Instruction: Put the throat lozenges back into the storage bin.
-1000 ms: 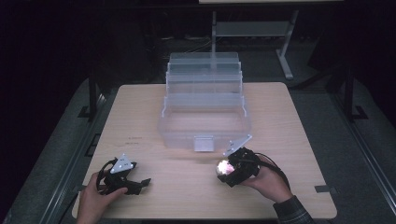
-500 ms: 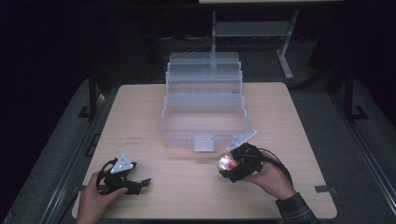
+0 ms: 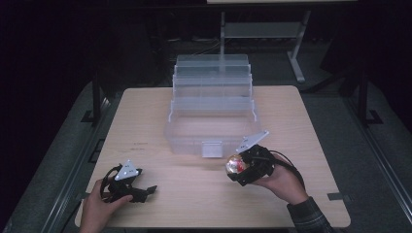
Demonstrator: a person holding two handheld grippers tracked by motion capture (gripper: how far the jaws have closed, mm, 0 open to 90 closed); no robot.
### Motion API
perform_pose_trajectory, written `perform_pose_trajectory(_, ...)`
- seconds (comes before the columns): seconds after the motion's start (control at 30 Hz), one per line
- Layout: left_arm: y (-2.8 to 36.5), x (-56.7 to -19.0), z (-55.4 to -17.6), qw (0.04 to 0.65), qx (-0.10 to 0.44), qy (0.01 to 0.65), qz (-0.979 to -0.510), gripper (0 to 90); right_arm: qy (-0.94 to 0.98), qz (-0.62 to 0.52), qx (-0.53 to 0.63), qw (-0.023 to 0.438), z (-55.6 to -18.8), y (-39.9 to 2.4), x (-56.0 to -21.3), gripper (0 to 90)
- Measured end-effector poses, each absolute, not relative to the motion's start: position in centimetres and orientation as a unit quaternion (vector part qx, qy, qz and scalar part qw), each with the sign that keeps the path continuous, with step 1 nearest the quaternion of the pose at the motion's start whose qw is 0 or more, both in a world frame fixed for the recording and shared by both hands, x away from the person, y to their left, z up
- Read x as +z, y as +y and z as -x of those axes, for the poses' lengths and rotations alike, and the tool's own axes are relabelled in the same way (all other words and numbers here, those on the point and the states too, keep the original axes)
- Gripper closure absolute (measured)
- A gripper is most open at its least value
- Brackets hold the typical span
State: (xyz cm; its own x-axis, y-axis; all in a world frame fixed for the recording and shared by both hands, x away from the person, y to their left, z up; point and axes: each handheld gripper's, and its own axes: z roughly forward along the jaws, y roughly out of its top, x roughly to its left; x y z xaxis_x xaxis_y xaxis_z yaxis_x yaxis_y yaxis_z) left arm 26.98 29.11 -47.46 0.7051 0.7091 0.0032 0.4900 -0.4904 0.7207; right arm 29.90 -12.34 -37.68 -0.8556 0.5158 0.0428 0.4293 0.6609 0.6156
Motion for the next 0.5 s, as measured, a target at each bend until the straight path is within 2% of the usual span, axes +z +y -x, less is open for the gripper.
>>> perform_pose_trajectory(0.5, 29.1, -47.5, -27.0, 0.361, 0.151, 0.353, -0.85, 11.1, 0.906, -0.259, 0.327, 0.072, -31.1, -12.2, -35.8, 19.7)
